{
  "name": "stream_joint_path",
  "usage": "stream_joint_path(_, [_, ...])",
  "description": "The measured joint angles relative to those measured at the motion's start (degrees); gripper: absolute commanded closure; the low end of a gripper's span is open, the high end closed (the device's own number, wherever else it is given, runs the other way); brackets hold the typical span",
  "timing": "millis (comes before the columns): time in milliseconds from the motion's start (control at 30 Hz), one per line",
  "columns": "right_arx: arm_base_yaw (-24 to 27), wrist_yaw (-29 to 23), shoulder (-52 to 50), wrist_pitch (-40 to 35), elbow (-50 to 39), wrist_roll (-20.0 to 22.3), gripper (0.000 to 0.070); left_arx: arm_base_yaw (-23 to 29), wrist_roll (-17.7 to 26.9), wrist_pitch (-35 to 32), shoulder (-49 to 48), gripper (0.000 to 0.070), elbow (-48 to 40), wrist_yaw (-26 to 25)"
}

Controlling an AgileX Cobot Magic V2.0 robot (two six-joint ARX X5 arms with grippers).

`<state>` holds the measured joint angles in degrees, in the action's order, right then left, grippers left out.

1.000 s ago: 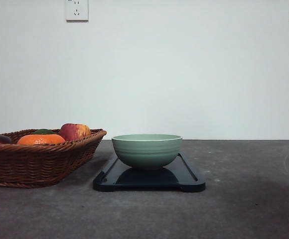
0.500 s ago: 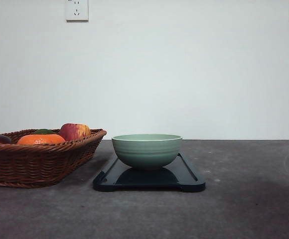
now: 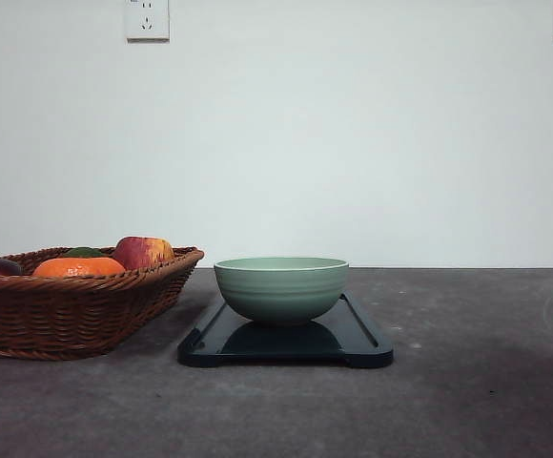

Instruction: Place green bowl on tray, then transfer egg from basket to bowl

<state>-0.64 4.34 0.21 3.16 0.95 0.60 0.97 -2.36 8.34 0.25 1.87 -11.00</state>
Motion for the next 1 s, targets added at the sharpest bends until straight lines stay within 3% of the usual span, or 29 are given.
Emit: stream_joint_path(1000, [0.00,0.01,0.00,0.00,0.00,0.00,0.0681,0.00,-0.01,0.00,0.00,0.0700,0.00,0.00])
